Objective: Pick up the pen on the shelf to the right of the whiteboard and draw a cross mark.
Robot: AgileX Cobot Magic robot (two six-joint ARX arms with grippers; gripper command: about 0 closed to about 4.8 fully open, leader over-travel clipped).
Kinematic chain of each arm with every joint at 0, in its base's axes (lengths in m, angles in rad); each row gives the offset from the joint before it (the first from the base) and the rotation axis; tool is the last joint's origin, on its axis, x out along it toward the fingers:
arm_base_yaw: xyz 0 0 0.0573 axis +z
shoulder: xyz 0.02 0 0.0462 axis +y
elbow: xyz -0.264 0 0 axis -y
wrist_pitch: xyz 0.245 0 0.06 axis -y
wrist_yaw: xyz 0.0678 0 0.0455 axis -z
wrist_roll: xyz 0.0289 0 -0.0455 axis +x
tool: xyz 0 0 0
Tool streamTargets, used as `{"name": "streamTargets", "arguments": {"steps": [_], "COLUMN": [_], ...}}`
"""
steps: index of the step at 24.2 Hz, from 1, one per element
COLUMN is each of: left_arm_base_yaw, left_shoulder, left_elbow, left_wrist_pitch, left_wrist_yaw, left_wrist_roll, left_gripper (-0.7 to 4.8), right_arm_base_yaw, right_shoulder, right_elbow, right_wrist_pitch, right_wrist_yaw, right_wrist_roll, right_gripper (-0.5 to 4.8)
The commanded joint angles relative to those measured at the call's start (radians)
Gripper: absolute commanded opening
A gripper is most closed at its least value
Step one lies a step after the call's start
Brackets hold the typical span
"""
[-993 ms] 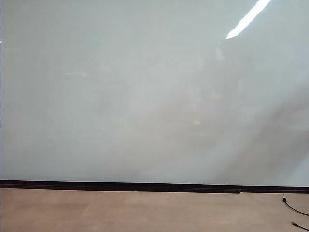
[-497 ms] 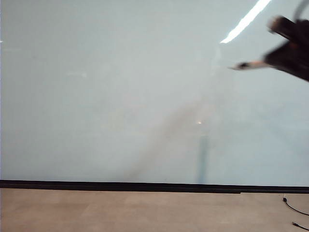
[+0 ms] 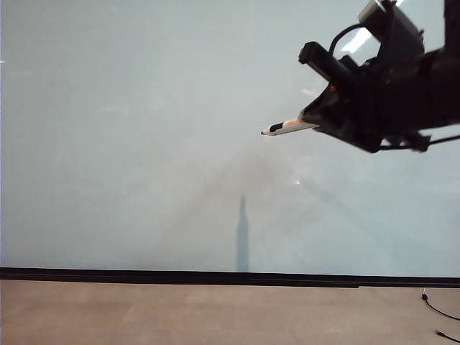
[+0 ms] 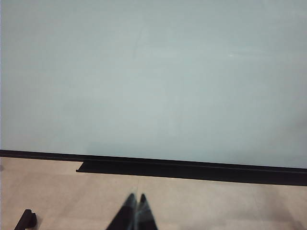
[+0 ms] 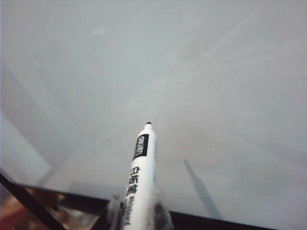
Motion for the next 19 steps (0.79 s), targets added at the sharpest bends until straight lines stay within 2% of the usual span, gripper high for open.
{"name": "streamTargets", "arguments": {"steps": [1, 4, 7, 10, 19], "left_arm_base_yaw": [0.000, 0.000, 0.000, 0.000, 0.000], "left_shoulder": [0.000, 0.000, 0.000, 0.000, 0.000], "left_elbow": [0.003, 0.003, 0.003, 0.003, 0.003], "left_wrist_pitch": [0.007, 0.007, 0.006, 0.007, 0.006], "left_wrist_yaw": [0.004, 0.004, 0.004, 0.004, 0.004], "left_wrist_roll": [0.004, 0.004, 0.004, 0.005, 0.005], "left_gripper": [-0.05, -0.04, -0.05, -0.05, -0.04], "right_arm_base_yaw": [0.001, -0.006, -0.008, -0.046, -0.120], "right_shoulder": [0.101, 0.169, 0.178, 0.178, 0.185], "right_elbow": [0.010, 0.024, 0.027, 0.041, 0.090], "right_wrist_pitch": [0.209, 0.212, 0.211, 0.211, 0.183], "right_wrist_yaw": [-0.009, -0.019, -0.014, -0.072, -0.219], "right_wrist_roll": [0.078, 0.127, 0.085, 0.033, -0.023], "right_gripper": [-0.09, -0.09, -0.09, -0.09, -0.09]}}
